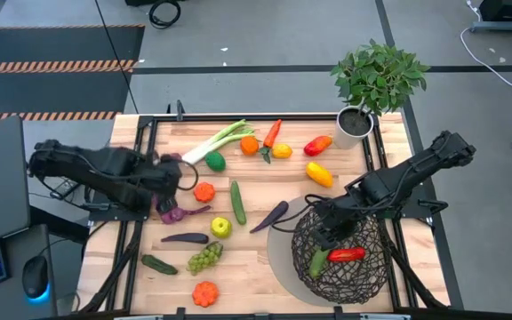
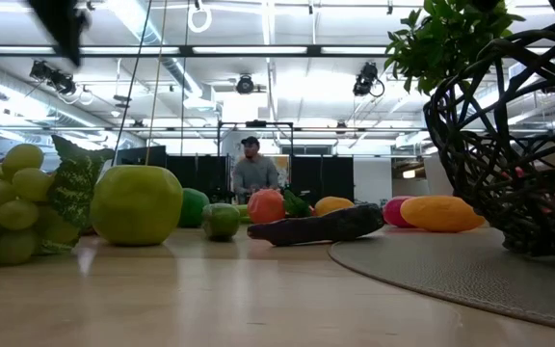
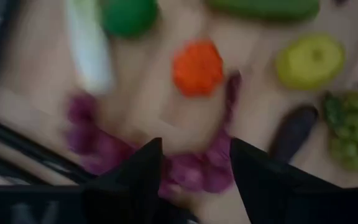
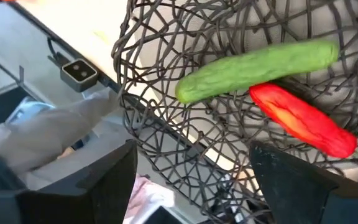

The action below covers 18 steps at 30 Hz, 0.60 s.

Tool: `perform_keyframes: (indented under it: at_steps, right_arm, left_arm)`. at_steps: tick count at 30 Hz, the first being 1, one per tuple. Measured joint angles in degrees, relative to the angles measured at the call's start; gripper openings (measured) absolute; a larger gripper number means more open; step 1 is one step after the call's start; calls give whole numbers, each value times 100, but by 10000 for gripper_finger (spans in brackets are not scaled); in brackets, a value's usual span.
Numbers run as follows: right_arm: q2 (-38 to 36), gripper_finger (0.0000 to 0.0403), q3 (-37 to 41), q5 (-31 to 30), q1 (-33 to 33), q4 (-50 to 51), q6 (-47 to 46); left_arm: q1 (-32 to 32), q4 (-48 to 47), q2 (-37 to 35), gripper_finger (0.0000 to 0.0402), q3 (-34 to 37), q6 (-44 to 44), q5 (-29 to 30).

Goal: Build produce basket
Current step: Put the purple garlic into the black basket

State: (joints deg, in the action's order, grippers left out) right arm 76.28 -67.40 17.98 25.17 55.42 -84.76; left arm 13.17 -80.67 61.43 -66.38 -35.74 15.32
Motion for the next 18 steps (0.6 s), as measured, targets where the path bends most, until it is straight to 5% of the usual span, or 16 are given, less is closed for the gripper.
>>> perform_keyframes:
  at_steps: [6, 14, 18]
  right_arm:
    - [-15, 313, 0, -108, -2, 172, 578]
    - [-17, 313, 0, -875, 58, 210, 800]
    - [-19, 313, 0, -1173, 74, 210, 708]
  left_arm:
    - [-43, 1295, -454, 175, 1771, -646, -1100]
    - [15, 2279, -422, 186, 1903, 1343, -1195]
    - [24, 2315, -407, 186, 1903, 1525, -1120]
